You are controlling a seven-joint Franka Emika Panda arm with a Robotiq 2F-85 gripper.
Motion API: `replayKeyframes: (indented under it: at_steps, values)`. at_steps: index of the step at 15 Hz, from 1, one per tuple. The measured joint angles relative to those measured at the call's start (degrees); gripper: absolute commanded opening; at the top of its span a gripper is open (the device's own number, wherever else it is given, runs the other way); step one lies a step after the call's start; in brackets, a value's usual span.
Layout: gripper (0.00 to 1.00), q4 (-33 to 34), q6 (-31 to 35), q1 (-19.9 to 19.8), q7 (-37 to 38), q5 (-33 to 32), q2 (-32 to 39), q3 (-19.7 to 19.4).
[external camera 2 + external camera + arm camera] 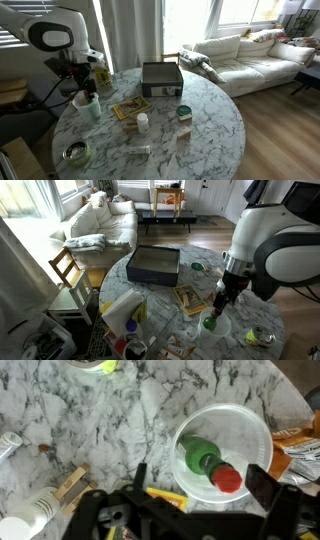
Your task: Pour the contents of the plastic cup onto the table, put the green bottle in the plastic cup and then put the plastic cup in the clear case
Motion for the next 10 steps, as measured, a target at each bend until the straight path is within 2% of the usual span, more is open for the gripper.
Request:
replayKeyframes:
  at_steps: [10]
  values:
    - [1.00,-3.6,0.8,-1.5,-0.2,1.4,0.5,-3.3]
